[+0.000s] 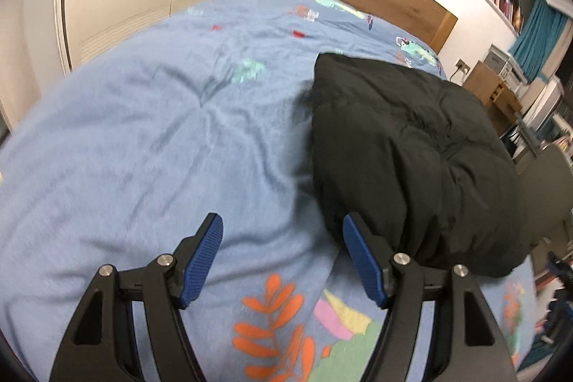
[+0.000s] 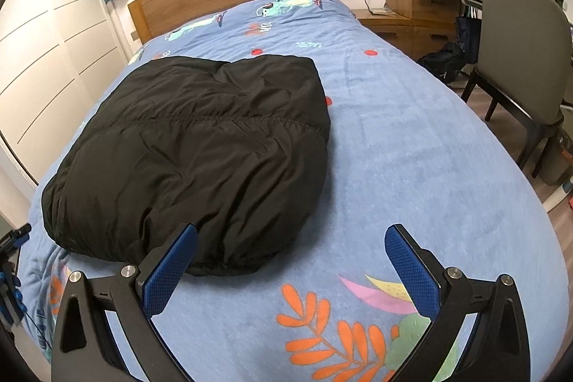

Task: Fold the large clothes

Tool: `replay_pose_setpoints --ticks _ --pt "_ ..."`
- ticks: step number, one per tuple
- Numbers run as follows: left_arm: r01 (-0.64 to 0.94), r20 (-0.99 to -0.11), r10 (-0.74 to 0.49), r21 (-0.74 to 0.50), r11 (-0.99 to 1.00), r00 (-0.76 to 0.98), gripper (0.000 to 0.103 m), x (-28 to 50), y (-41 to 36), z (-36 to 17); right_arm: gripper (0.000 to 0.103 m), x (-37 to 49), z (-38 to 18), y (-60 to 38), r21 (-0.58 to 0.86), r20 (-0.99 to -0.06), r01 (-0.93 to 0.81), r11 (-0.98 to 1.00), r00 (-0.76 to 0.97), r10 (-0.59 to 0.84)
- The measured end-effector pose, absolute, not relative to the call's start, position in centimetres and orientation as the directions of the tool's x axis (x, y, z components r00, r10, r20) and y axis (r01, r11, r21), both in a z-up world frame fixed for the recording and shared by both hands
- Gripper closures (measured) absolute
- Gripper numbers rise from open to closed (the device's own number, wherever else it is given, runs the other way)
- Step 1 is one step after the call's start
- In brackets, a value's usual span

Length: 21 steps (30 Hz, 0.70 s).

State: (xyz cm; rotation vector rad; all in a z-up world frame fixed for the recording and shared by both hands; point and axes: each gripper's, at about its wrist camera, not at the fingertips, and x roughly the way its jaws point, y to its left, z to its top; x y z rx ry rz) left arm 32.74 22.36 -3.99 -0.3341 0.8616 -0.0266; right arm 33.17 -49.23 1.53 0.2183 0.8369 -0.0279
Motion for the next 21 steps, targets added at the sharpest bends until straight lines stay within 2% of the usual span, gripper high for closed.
replay_pose_setpoints --ticks 4,7,11,17,21 --pt "-0.120 -0.747 -0.217 -0.368 0.922 0.629 0.035 32.5 23.9 -5.2 0.001 33.1 0.6 -49.7 0.188 -0.749 0.107 0.976 0.658 0.072" --pt "-0.164 -0.729 -0.288 -0.480 0.862 0.621 0.035 33.2 25.2 -6.0 0.001 33.8 -0.1 -50.1 0.213 -0.760 0.116 0.970 0.643 0.091" --pt "-0.135 -0.629 -0.394 -0.626 0.768 0.670 0.035 34.5 26.1 -5.8 0.001 34.8 -0.4 -50.3 0.247 -0.759 0.121 0.961 0.641 0.115" --pt "-0.090 -0.584 -0.440 -0.664 0.742 0.682 0.035 36.7 25.7 -4.7 0.001 36.0 0.2 -51.1 0.247 -0.748 0.140 0.959 0.657 0.097" --pt "-0.050 -0.564 -0.509 -0.700 0.712 0.650 0.035 38.2 24.9 -5.2 0.001 37.0 0.3 -52.3 0.308 -0.739 0.157 0.938 0.660 0.132"
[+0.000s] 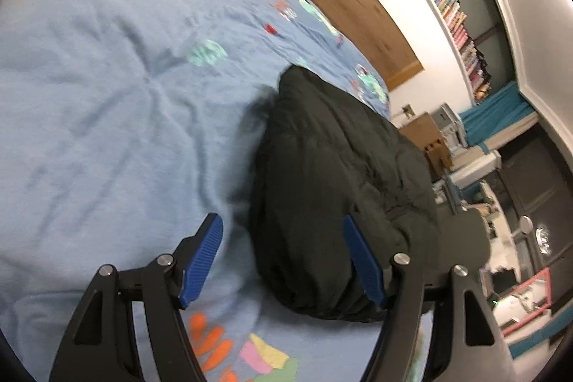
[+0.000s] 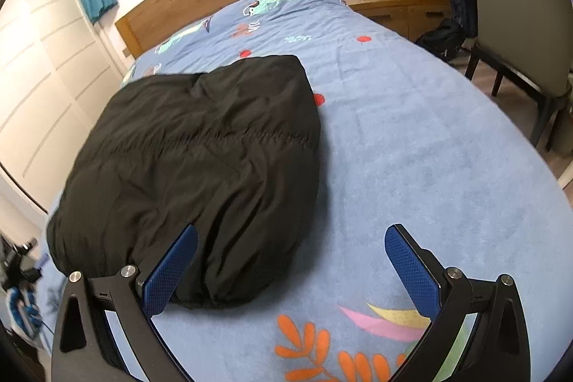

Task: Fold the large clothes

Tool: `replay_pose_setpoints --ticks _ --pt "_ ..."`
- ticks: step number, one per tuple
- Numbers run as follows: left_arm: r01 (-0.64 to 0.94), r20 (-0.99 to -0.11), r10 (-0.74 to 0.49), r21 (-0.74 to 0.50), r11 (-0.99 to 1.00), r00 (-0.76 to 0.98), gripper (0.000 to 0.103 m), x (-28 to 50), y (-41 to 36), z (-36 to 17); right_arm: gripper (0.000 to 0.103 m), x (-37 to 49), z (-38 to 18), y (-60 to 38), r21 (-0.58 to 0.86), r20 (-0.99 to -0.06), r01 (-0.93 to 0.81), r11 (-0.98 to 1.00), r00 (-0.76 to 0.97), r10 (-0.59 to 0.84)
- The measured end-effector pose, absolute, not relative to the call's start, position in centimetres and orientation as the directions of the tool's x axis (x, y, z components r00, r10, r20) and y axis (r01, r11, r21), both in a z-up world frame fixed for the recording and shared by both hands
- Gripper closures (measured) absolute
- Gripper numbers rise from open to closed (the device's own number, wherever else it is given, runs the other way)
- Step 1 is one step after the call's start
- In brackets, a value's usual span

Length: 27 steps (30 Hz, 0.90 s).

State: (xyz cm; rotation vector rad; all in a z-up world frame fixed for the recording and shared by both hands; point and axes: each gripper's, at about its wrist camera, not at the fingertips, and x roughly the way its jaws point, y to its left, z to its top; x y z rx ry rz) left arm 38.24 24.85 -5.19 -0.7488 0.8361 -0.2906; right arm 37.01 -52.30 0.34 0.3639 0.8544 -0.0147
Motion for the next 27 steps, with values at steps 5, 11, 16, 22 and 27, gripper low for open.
replay_pose_setpoints --ticks 5,11,16,22,27 --pt "-0.007 -0.565 -0.586 -0.724 0.690 0.581 0.035 40.7 22.8 -6.7 0.001 38.7 -1.1 -52.9 0.422 -0.736 0.145 0.895 0.631 0.245" --pt "0.029 -0.527 -0.659 -0.769 0.638 0.537 0.035 44.2 20.9 -7.8 0.001 41.6 -4.9 -52.7 0.568 -0.716 0.134 0.812 0.566 0.408" --pt "0.026 -0.504 -0.699 -0.802 0.597 0.507 0.031 47.2 20.7 -9.5 0.000 44.3 -8.1 -52.3 0.675 -0.666 0.131 0.726 0.530 0.525" --pt "0.009 -0.447 -0.789 -0.868 0.497 0.421 0.019 50.7 19.6 -13.9 0.001 46.1 -10.7 -50.9 0.746 -0.603 0.069 0.663 0.493 0.627" --pt "0.077 -0.333 -0.865 -0.919 0.388 0.375 0.005 52.1 16.7 -14.4 0.000 47.4 -11.5 -49.3 0.794 -0.541 0.017 0.607 0.476 0.694"
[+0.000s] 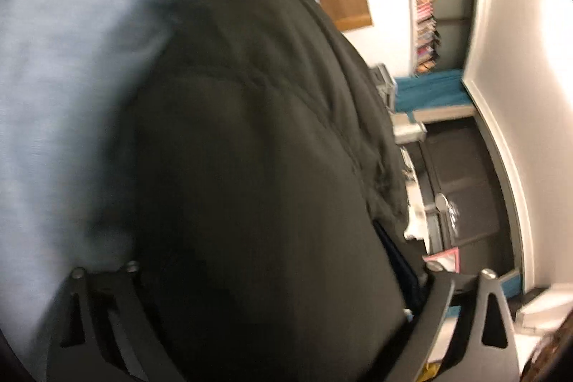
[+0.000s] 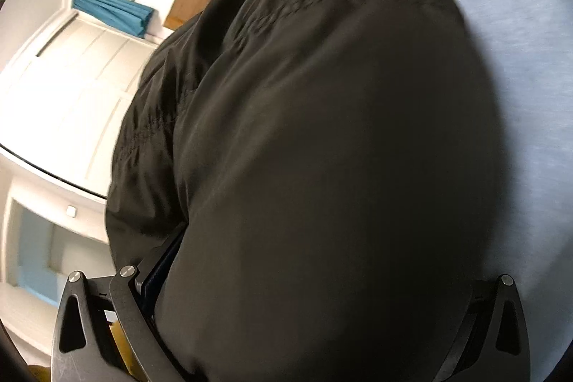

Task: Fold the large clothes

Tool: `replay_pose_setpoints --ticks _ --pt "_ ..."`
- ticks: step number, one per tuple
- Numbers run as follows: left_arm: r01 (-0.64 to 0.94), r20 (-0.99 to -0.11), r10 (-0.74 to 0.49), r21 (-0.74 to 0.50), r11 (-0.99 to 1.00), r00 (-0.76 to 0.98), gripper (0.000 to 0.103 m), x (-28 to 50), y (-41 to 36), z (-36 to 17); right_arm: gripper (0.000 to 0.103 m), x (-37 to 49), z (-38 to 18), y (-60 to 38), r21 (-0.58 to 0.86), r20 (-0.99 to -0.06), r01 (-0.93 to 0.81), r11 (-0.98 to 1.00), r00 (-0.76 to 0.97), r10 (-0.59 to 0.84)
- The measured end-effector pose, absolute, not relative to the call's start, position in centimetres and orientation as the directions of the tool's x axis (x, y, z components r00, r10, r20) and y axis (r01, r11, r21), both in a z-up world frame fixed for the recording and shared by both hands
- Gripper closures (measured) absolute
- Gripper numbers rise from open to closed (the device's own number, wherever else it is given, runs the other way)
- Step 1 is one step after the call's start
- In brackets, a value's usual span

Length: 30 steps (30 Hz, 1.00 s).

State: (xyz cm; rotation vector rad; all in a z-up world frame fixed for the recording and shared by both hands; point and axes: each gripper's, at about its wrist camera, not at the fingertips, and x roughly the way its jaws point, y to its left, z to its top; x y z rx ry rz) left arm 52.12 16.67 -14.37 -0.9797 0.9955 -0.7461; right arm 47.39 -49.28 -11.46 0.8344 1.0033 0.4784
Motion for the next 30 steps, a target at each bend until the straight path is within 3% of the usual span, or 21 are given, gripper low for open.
replay_pose_setpoints --ticks 4,8,11,13,14,15,18,21,30 --pt "0.062 -0.386 -0.860 -0.901 0.429 0.332 0.003 53.7 14.9 -15.2 0.000 48.3 -12.0 -48.5 0.817 -0.508 -0.014 0.577 0.457 0.730" --pt "0.078 -0.511 -0.790 -0.822 0.565 0.339 0.002 54.2 12.4 -14.5 0.000 49.0 -12.6 -47.6 0.798 -0.540 0.012 0.603 0.459 0.705" --pt "0.107 -0.574 -0.736 -0.758 0.643 0.359 0.006 54.0 10.2 -13.3 0.000 49.5 -12.3 -46.7 0.767 -0.586 0.028 0.641 0.437 0.682" --pt "0.119 -0.581 -0.728 -0.746 0.655 0.363 0.017 53.9 9.2 -12.4 0.001 49.7 -12.0 -46.4 0.756 -0.605 0.040 0.654 0.426 0.673" --pt "0.124 -0.577 -0.729 -0.747 0.653 0.368 0.031 53.8 8.9 -11.9 0.012 49.6 -11.6 -46.1 0.752 -0.608 0.040 0.658 0.427 0.669" --pt "0.131 -0.572 -0.731 -0.747 0.651 0.372 0.043 53.9 8.6 -11.4 0.029 49.6 -10.9 -45.8 0.757 -0.598 0.027 0.653 0.433 0.675" --pt "0.170 -0.559 -0.731 -0.737 0.655 0.391 0.066 54.0 7.5 -9.1 0.062 49.6 -8.4 -44.9 0.737 -0.591 -0.024 0.676 0.462 0.661" --pt "0.247 -0.550 -0.722 -0.696 0.674 0.420 0.075 54.2 6.1 -5.2 0.073 50.0 -4.9 -43.4 0.689 -0.592 -0.092 0.719 0.501 0.632" --pt "0.404 -0.459 -0.722 -0.613 0.679 0.517 0.077 49.5 5.6 6.8 0.077 47.3 9.1 -39.3 0.564 -0.467 -0.330 0.756 0.628 0.623"
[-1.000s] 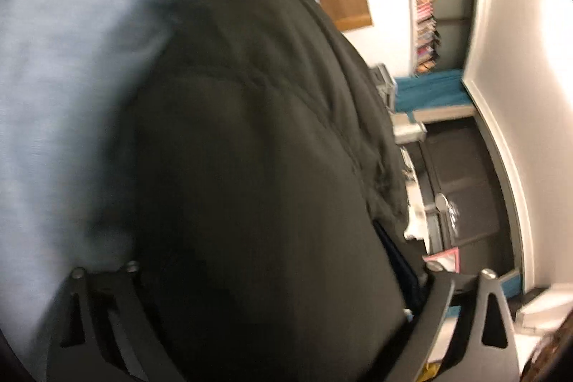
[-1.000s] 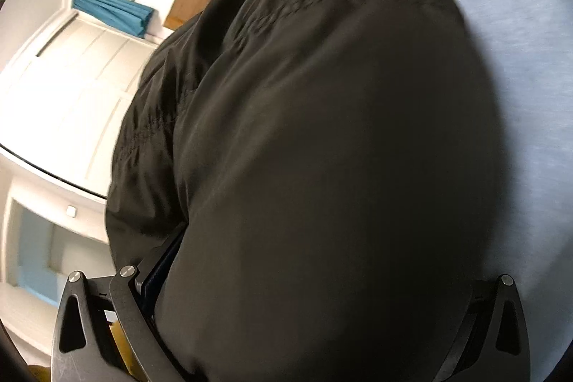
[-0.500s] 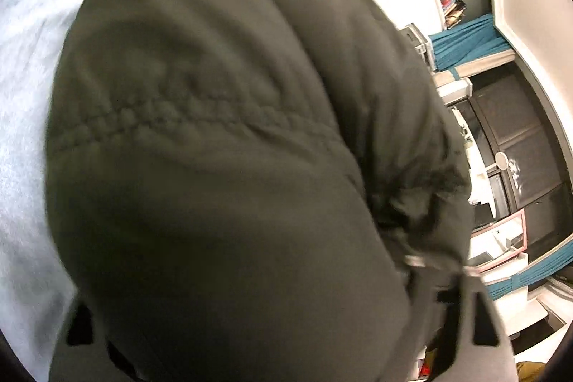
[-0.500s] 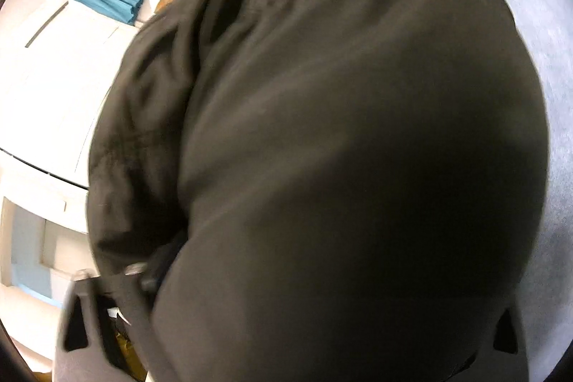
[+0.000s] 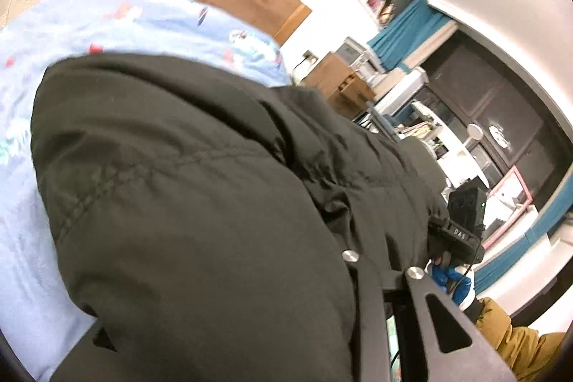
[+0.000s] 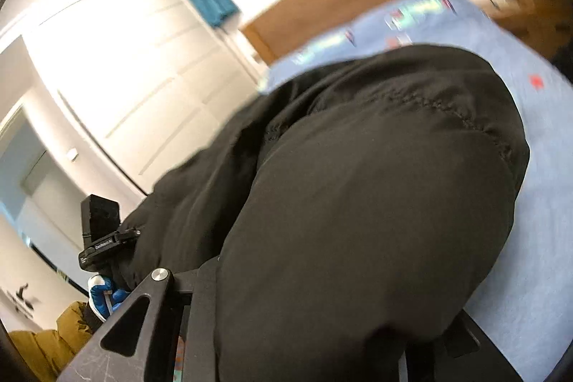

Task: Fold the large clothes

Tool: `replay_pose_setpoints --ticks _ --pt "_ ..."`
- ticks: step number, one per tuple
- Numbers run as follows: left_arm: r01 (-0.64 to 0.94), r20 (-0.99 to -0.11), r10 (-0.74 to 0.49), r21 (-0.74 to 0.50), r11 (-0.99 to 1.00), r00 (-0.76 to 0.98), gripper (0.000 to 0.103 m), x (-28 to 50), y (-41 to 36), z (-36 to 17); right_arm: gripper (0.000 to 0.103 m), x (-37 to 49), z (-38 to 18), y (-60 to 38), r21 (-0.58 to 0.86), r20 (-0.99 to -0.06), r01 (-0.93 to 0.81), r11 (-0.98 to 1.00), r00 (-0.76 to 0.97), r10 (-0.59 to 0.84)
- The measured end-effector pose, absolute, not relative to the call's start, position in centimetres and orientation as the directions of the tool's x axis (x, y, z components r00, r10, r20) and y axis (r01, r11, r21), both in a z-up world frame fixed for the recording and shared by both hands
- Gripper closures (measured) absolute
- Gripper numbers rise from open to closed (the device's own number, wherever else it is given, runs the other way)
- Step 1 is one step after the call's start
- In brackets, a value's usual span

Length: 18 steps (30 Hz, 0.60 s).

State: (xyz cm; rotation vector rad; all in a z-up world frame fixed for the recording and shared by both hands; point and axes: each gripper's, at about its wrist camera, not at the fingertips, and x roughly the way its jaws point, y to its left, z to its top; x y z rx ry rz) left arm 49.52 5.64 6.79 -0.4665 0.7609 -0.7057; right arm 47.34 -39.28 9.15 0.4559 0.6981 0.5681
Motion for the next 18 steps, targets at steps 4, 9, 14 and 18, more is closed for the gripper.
replay_pose_setpoints --ticks 4,9,14,18 --pt "0.437 -0.448 -0.722 -0.587 0.682 0.527 0.077 45.1 6.1 9.1 0.077 43.8 12.4 -38.0 0.544 -0.416 -0.393 0.742 0.642 0.644" --pt "0.442 -0.480 -0.706 -0.557 0.704 0.520 0.077 40.3 5.5 8.1 0.077 39.4 9.7 -39.2 0.568 -0.422 -0.376 0.733 0.631 0.651" --pt "0.350 -0.620 -0.634 -0.530 0.772 0.462 0.076 37.2 6.1 0.5 0.077 37.0 1.8 -40.1 0.565 -0.591 -0.216 0.796 0.567 0.574" --pt "0.254 -0.648 -0.627 -0.579 0.774 0.432 0.061 36.0 8.6 -3.2 0.064 33.6 -1.9 -42.5 0.596 -0.631 -0.093 0.797 0.559 0.537"
